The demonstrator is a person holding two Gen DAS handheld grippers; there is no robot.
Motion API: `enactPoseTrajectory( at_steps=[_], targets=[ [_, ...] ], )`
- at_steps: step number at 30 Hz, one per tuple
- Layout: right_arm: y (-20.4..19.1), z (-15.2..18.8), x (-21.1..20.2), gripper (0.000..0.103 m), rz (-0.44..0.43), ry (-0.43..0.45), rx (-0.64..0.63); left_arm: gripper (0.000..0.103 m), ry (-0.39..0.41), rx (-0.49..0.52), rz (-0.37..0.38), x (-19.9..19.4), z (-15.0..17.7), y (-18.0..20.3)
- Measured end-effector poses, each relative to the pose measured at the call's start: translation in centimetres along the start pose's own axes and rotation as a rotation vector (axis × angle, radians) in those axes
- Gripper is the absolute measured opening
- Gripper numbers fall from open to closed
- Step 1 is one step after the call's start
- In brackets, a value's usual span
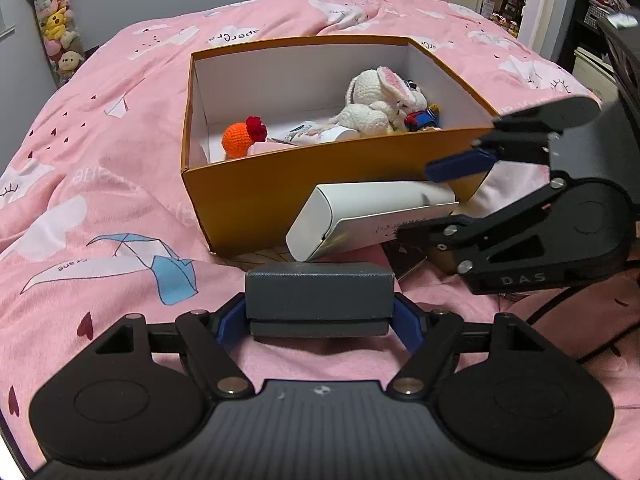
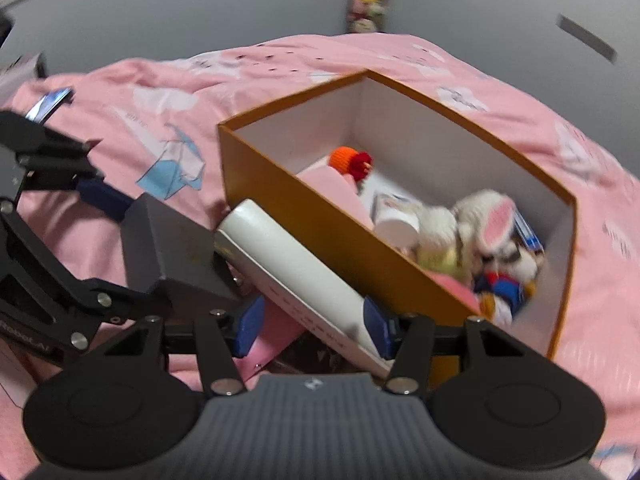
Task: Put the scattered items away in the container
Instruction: 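Grasp the dark grey box with the left gripper while the right grasps the long white box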
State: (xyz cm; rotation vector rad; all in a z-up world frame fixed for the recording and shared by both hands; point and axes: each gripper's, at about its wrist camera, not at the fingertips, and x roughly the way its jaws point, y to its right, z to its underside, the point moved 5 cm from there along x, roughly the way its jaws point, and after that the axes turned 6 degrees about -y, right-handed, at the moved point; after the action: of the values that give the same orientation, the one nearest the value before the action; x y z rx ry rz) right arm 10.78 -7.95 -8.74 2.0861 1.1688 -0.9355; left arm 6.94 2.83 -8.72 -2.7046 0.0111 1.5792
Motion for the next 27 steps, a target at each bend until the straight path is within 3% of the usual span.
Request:
enactPoseTrajectory(
  at_steps=[8,18,27],
  targets=[
    [-1.8,-1.2,1.6,0.057,0.058,0.002,-0.184,0.087,-0.011,0.002,0.0,0.1,0.2,0.0],
    [-2.1,-1.2,3.7,0.061,0.059,-0.028,-0.236,0.087,-0.017,-0.008,0.015,0.3,0.2,-0.3],
    [-3.0,-0.9,3.6,0.056,0.097,-0.048,-0.311,0.088,-0.025,-0.022,0.026,0.6,0.2,-0.6]
  ],
)
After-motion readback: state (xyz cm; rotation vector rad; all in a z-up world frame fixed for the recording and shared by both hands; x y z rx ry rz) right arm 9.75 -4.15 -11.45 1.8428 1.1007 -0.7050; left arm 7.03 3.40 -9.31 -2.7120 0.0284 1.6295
